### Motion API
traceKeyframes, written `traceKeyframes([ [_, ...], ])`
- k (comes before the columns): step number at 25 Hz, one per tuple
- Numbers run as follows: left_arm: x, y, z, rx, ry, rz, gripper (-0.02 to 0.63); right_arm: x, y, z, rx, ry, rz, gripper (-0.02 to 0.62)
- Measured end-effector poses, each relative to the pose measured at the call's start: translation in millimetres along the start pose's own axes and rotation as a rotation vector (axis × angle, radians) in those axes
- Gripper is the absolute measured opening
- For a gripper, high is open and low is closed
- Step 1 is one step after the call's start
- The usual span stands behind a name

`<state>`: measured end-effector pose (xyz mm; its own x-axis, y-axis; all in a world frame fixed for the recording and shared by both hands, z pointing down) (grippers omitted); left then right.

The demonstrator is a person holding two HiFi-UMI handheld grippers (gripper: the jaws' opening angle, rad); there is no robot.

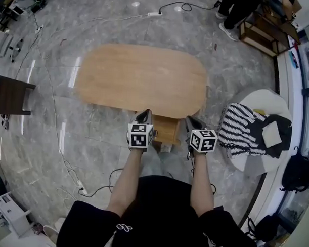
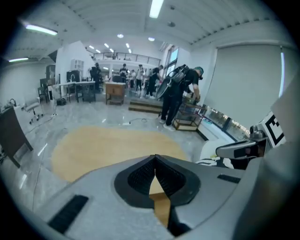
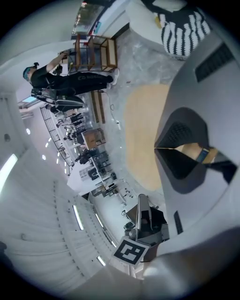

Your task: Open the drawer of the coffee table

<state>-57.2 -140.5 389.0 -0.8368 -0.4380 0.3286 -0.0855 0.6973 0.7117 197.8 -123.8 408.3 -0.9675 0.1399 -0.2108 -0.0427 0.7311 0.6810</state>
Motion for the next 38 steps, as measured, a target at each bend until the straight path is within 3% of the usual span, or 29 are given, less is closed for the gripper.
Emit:
traceKeyframes([
  [5,-24.8,-82.4,21.9,-0.195,0.018,-0.044,0.011,-4.3,-66.7,30.2,-0.162,0.010,-0.039,0.012],
  [9,-51.5,-144.7,48.8,-0.321,0.000,-0.159,0.011,1.7,-122.2,53.7,-0.308,0.001,-0.032,0.011],
  [17,-98.0,-213.3,107.4,-0.547,0.013,-0.206,0.011,14.2,-207.3,125.3,-0.561,-0.043,0.023,0.011],
  [24,-132.6,-247.4,153.4,-0.703,0.056,-0.279,0.011,31.8,-246.6,183.1,-0.794,-0.060,0.091,0.011],
  [28,-146.5,-255.3,166.8,-0.737,0.054,-0.338,0.011,42.9,-259.2,199.0,-0.853,-0.078,0.115,0.011],
  [38,-154.7,-258.0,171.3,-0.751,0.034,-0.360,0.011,37.6,-264.3,211.1,-0.873,-0.048,0.123,0.011],
])
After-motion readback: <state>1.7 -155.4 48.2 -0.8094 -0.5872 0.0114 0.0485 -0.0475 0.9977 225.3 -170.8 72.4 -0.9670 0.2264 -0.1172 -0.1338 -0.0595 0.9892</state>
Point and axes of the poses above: the fingertips, and each gripper's own axes: z backward along the fingers, x to its left, y out of its underside, the point moved 9 cm from there along z, backward along the fingers, and after that the axes turned 14 degrees about y, right-handed, at the moved point
